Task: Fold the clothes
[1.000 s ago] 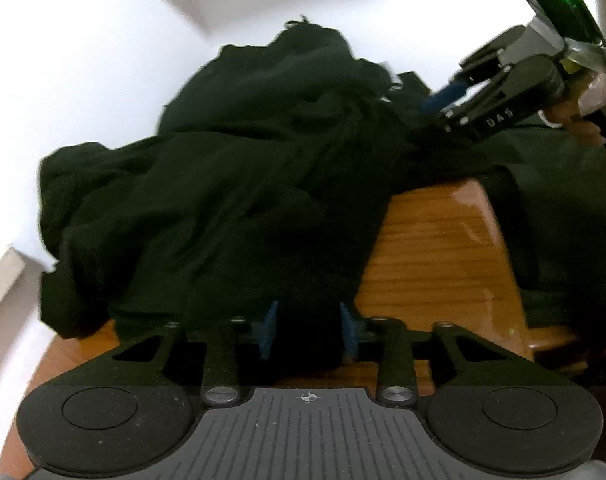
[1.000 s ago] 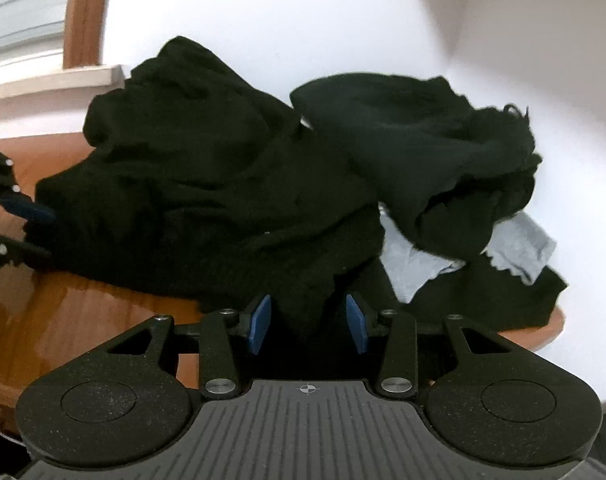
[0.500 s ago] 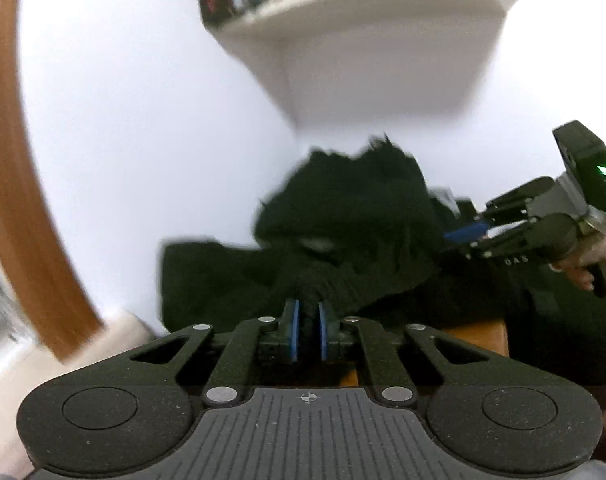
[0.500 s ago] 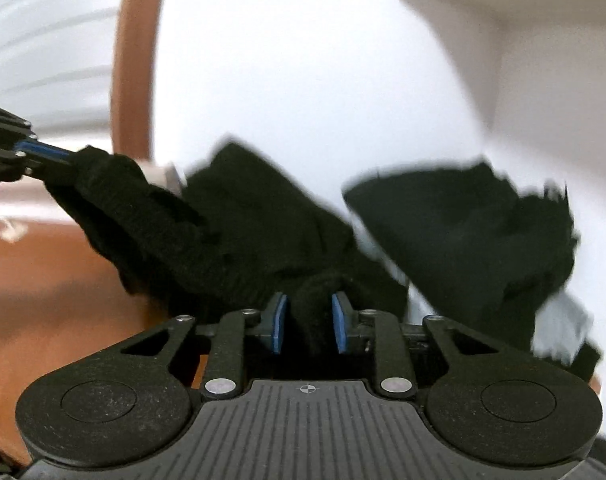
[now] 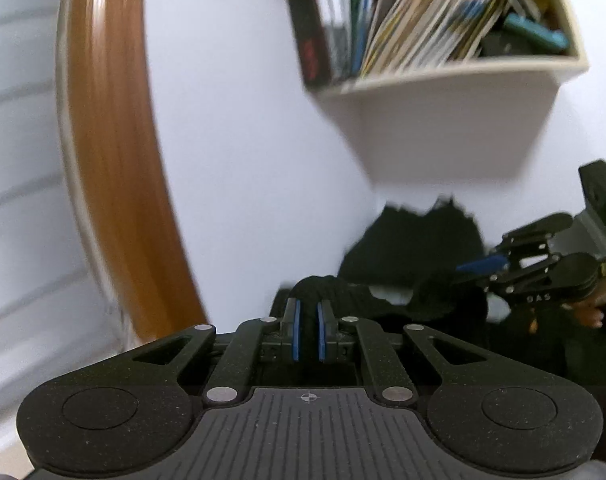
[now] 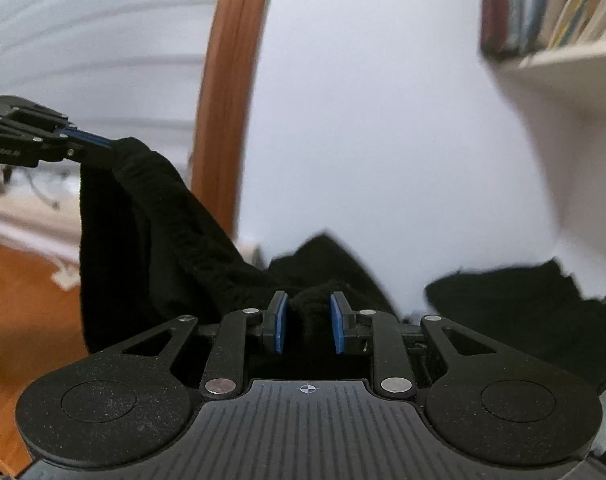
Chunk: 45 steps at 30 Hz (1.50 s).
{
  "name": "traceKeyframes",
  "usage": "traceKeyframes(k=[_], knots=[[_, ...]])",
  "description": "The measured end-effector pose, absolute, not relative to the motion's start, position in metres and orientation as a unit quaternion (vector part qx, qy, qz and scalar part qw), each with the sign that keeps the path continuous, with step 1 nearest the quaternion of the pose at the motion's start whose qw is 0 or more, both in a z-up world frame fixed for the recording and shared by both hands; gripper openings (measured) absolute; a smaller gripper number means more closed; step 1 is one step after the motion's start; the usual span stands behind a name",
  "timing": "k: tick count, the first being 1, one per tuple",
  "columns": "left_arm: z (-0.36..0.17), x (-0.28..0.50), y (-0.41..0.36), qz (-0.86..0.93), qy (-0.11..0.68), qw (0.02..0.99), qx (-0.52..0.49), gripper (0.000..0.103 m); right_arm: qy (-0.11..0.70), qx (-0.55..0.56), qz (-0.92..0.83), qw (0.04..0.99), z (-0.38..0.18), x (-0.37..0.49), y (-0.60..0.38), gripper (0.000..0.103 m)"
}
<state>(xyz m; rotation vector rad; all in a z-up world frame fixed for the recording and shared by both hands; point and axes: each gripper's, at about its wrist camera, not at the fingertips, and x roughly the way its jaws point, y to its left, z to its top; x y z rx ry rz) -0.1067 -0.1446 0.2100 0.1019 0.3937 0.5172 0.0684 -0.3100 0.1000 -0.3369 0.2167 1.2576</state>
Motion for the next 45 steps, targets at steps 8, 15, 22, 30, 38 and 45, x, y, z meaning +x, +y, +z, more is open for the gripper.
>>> traceKeyframes(k=[8, 15, 22, 30, 38, 45], knots=[[0.137, -0.120, -0.107, 0.275, 0.258, 0.926, -0.003, 0.016, 0.162, -0.188, 0.593, 0.766, 0.046, 0.059, -0.272, 0.031], [0.129, -0.143, -0.110, 0.280, 0.258, 0.924, 0.009, 0.034, 0.152, -0.195, 0.603, 0.758, 0.050, 0.046, -0.267, 0.031], [0.129, -0.111, -0.130, 0.222, 0.252, 0.942, 0.013, 0.042, 0.148, -0.174, 0.584, 0.779, 0.063, 0.069, -0.302, 0.040], [0.093, -0.026, -0.169, 0.145, 0.296, 0.942, 0.069, 0.060, 0.155, -0.163, 0.563, 0.795, 0.048, 0.088, -0.337, 0.040], [0.078, 0.030, -0.182, 0.145, 0.310, 0.932, 0.117, 0.016, 0.163, -0.172, 0.579, 0.780, 0.030, 0.073, -0.353, 0.041], [0.132, 0.009, -0.140, 0.218, 0.238, 0.945, 0.050, 0.009, 0.179, -0.158, 0.605, 0.760, 0.013, 0.051, -0.354, 0.050]])
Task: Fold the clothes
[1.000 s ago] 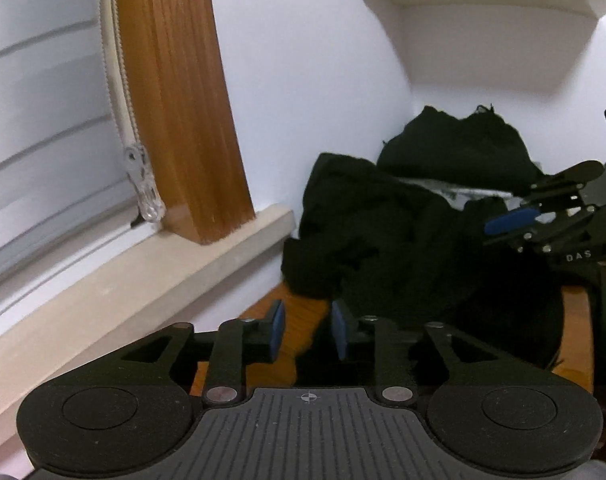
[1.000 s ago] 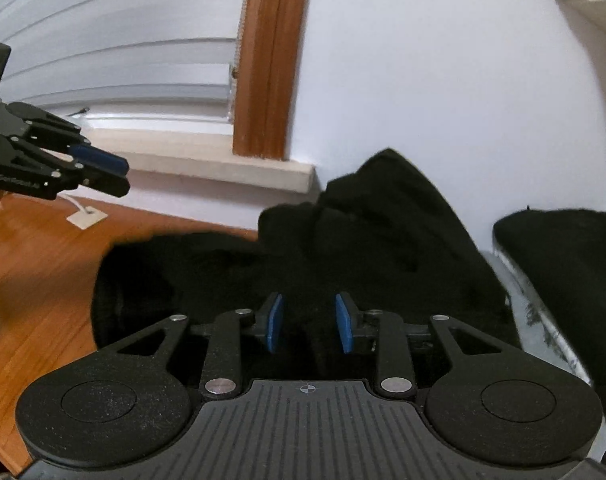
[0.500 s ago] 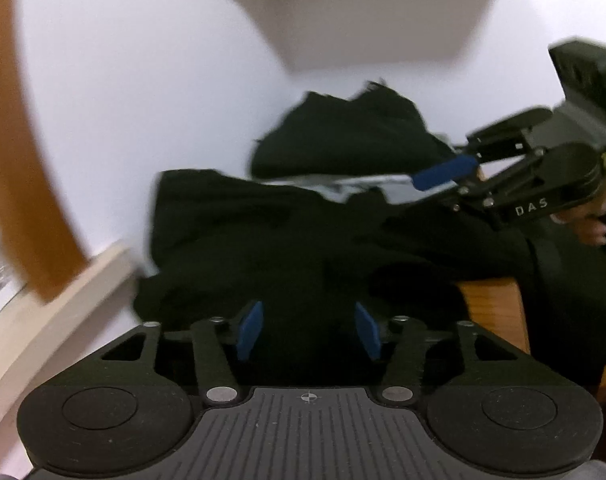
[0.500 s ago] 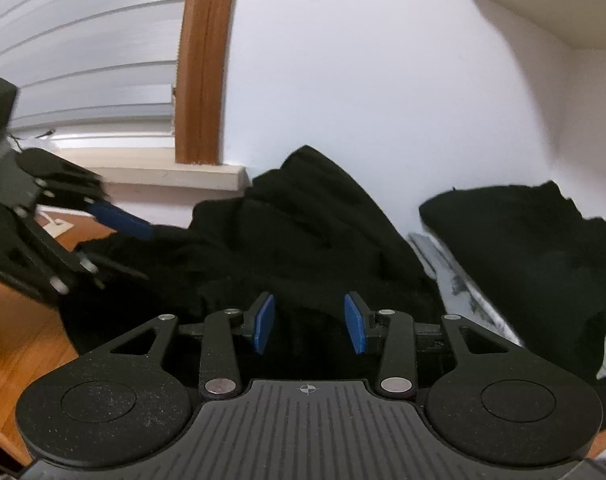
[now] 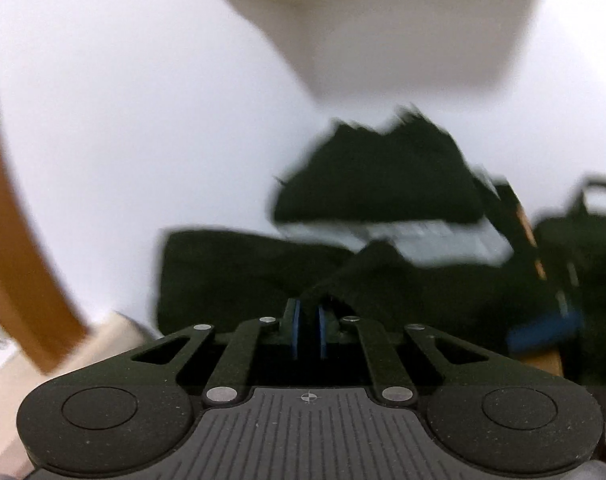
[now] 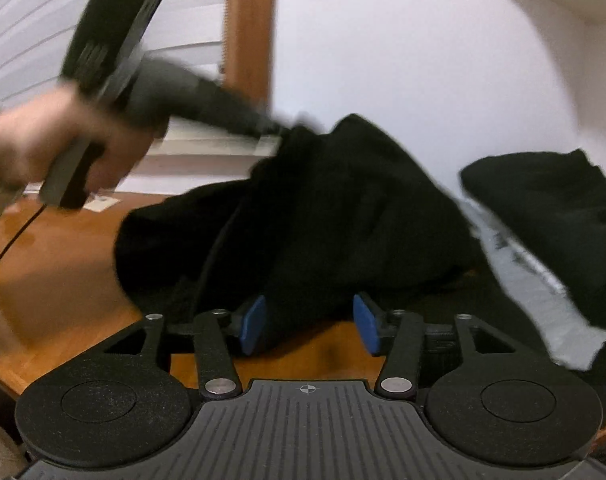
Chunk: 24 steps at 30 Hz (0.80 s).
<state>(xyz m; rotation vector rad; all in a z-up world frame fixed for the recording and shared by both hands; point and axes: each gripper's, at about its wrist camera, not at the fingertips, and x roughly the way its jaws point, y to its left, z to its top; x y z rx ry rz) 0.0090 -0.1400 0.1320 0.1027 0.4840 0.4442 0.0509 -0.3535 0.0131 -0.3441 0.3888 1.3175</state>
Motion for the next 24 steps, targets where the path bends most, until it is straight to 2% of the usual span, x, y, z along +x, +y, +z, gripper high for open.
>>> traceKeyframes(k=[10, 15, 24], knots=[[0.208, -0.069, -0.095, 0.294, 0.161, 0.942, 0.004, 0.009, 0.158, -0.136, 0.663, 0.720, 0.013, -0.008, -0.291, 0.051], [0.238, -0.117, -0.096, 0.318, 0.133, 0.939, 0.009, 0.009, 0.110, -0.125, 0.638, 0.752, 0.017, -0.026, -0.248, 0.056], [0.325, -0.245, -0.091, 0.377, 0.047, 0.925, 0.028, 0.008, 0.049, -0.091, 0.647, 0.755, 0.050, -0.032, -0.233, 0.056]])
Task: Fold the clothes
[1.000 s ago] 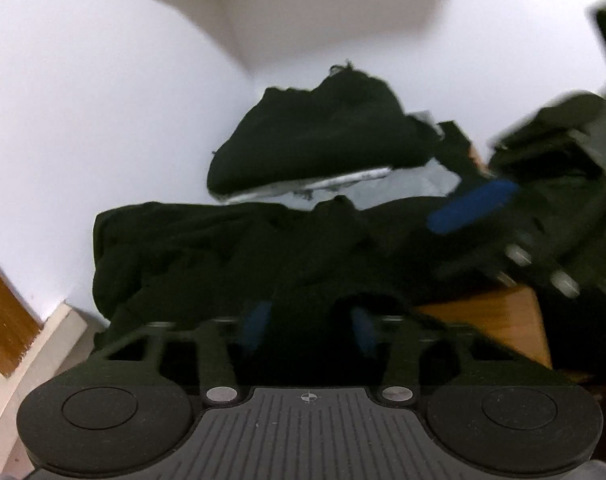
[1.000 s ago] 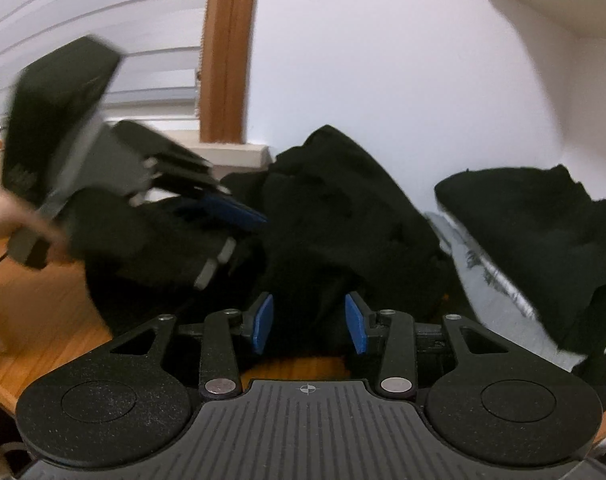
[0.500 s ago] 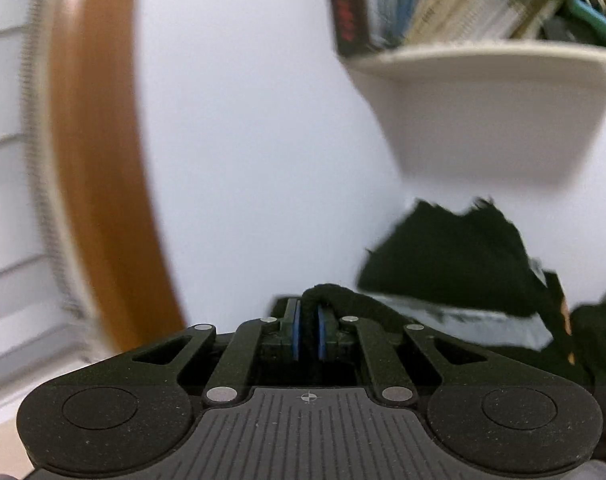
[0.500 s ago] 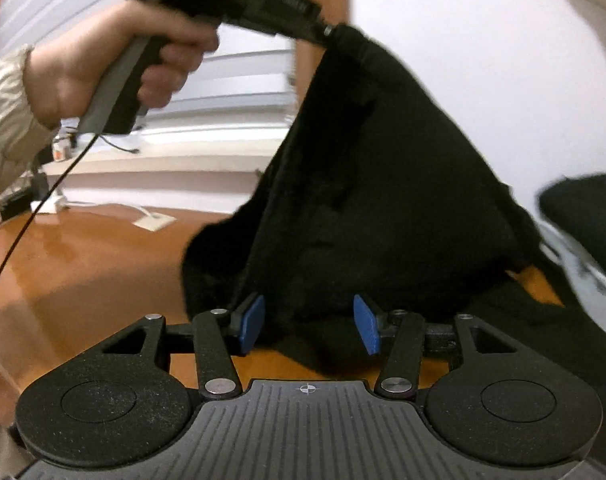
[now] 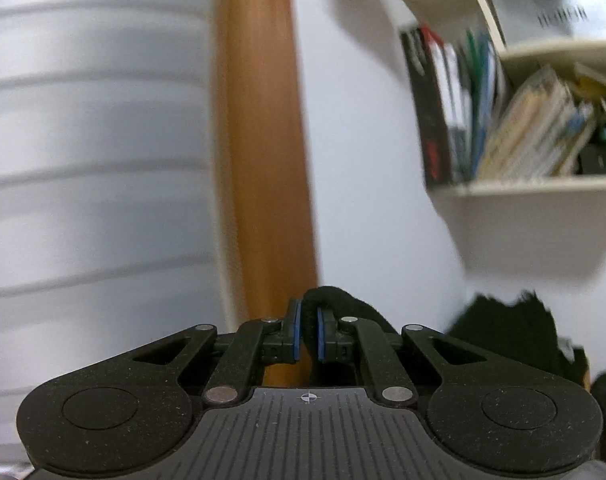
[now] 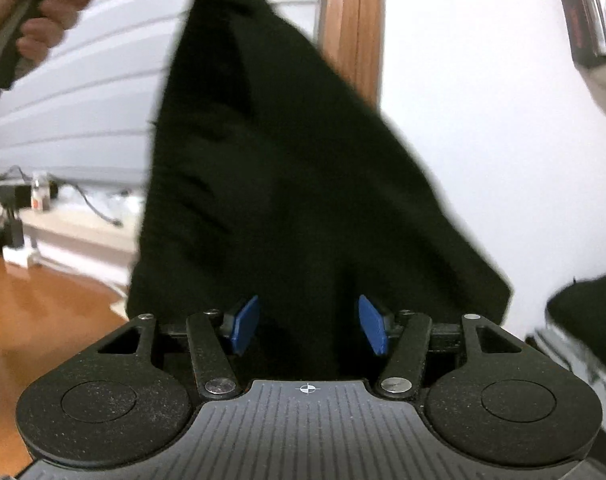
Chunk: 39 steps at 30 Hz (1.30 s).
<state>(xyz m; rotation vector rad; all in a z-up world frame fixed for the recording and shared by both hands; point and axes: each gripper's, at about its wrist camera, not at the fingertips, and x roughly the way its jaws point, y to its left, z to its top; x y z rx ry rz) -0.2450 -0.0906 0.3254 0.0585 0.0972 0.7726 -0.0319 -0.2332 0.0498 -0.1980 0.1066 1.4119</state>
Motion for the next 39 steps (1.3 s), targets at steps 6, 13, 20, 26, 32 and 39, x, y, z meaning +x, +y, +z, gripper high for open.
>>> traceKeyframes(k=[6, 13, 20, 26, 32, 39], knots=[[0.384, -0.373, -0.116, 0.420, -0.038, 0.906, 0.029, 0.008, 0.017, -0.061, 0.665, 0.745, 0.078, -0.047, -0.225, 0.056], [0.392, -0.484, -0.123, 0.489, -0.013, 0.872, 0.013, 0.008, 0.045, -0.072, 0.680, 0.729, 0.068, -0.060, -0.192, 0.057], [0.260, -0.546, -0.054, 0.552, 0.115, 0.821, -0.092, 0.008, 0.105, -0.136, 0.671, 0.721, 0.016, -0.058, -0.149, 0.057], [0.187, -0.592, -0.030, 0.571, 0.150, 0.791, -0.160, 0.010, 0.134, -0.173, 0.659, 0.720, -0.007, -0.059, -0.133, 0.058], [0.176, -0.616, -0.034, 0.585, 0.178, 0.774, -0.168, 0.020, 0.146, -0.178, 0.651, 0.724, -0.013, -0.048, -0.141, 0.063], [0.185, -0.618, -0.036, 0.614, 0.211, 0.746, -0.148, 0.039, 0.173, -0.176, 0.640, 0.728, -0.022, -0.028, -0.148, 0.063]])
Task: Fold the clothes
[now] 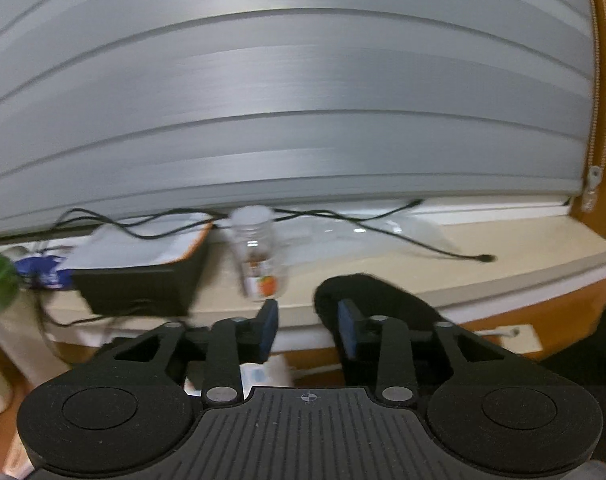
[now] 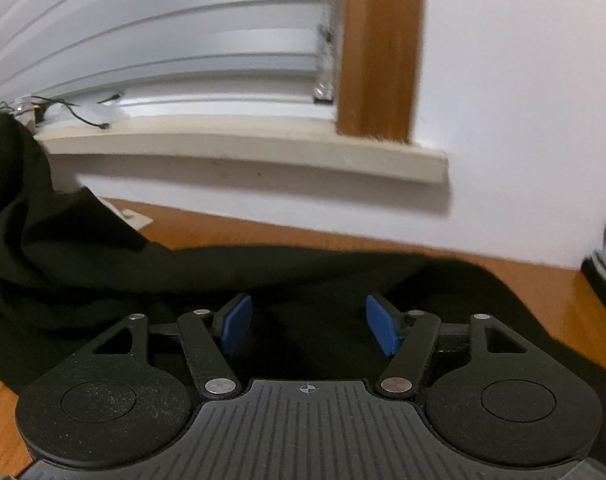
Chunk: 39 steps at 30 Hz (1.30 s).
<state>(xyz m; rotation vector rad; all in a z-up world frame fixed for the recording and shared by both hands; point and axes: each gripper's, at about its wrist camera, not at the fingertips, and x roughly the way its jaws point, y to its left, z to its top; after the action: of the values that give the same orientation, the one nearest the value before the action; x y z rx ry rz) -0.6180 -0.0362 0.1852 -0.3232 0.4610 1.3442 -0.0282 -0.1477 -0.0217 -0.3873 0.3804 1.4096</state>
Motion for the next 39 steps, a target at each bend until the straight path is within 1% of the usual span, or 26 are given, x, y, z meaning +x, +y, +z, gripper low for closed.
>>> traceKeyframes(k=[4, 7, 12, 17, 19, 20, 21, 25, 27, 32, 34, 35, 37, 38, 39], knots=[[0.181, -0.626, -0.036, 0.604, 0.198, 0.755, -0.159, 0.039, 0.190, -0.170, 0.639, 0.726, -0.029, -0.017, -0.152, 0.063], [0.175, -0.612, -0.035, 0.589, 0.206, 0.766, -0.153, 0.039, 0.203, -0.165, 0.638, 0.725, -0.032, -0.012, -0.154, 0.064], [0.167, -0.560, -0.040, 0.535, 0.216, 0.805, -0.141, 0.039, 0.208, -0.179, 0.633, 0.724, -0.039, -0.012, -0.154, 0.064], [0.150, -0.490, -0.049, 0.467, 0.237, 0.842, -0.129, 0.039, 0.215, -0.184, 0.631, 0.722, -0.045, -0.011, -0.154, 0.064], [0.145, -0.462, -0.055, 0.442, 0.247, 0.854, -0.121, 0.048, 0.218, -0.186, 0.632, 0.720, -0.045, -0.010, -0.153, 0.065], [0.142, -0.448, -0.059, 0.431, 0.251, 0.859, -0.116, 0.054, 0.219, -0.190, 0.632, 0.719, -0.045, -0.010, -0.153, 0.066], [0.139, -0.435, -0.062, 0.419, 0.254, 0.864, -0.111, 0.055, 0.218, -0.194, 0.632, 0.718, -0.045, -0.012, -0.152, 0.067], [0.128, -0.390, -0.076, 0.378, 0.259, 0.883, -0.105, 0.056, 0.213, -0.206, 0.629, 0.719, -0.045, -0.016, -0.150, 0.069], [0.119, -0.372, -0.081, 0.358, 0.266, 0.889, -0.107, 0.060, 0.214, -0.206, 0.628, 0.719, -0.045, -0.017, -0.150, 0.069], [0.097, -0.341, -0.090, 0.323, 0.283, 0.896, -0.112, 0.064, 0.214, -0.207, 0.628, 0.719, -0.044, -0.017, -0.150, 0.071], [0.088, -0.330, -0.093, 0.312, 0.291, 0.897, -0.111, 0.064, 0.214, -0.208, 0.629, 0.718, -0.044, -0.017, -0.150, 0.073], [0.083, -0.325, -0.093, 0.310, 0.298, 0.896, -0.106, 0.063, 0.215, -0.209, 0.629, 0.718, -0.044, -0.018, -0.150, 0.074], [0.074, -0.318, -0.090, 0.312, 0.308, 0.893, -0.097, 0.049, 0.215, -0.208, 0.628, 0.718, -0.043, -0.018, -0.150, 0.075], [0.071, -0.315, -0.088, 0.317, 0.309, 0.892, -0.092, 0.020, 0.214, -0.207, 0.628, 0.720, -0.043, -0.018, -0.151, 0.075], [0.072, -0.317, -0.086, 0.326, 0.301, 0.892, -0.085, 0.005, 0.213, -0.205, 0.627, 0.721, -0.042, -0.018, -0.152, 0.075]])
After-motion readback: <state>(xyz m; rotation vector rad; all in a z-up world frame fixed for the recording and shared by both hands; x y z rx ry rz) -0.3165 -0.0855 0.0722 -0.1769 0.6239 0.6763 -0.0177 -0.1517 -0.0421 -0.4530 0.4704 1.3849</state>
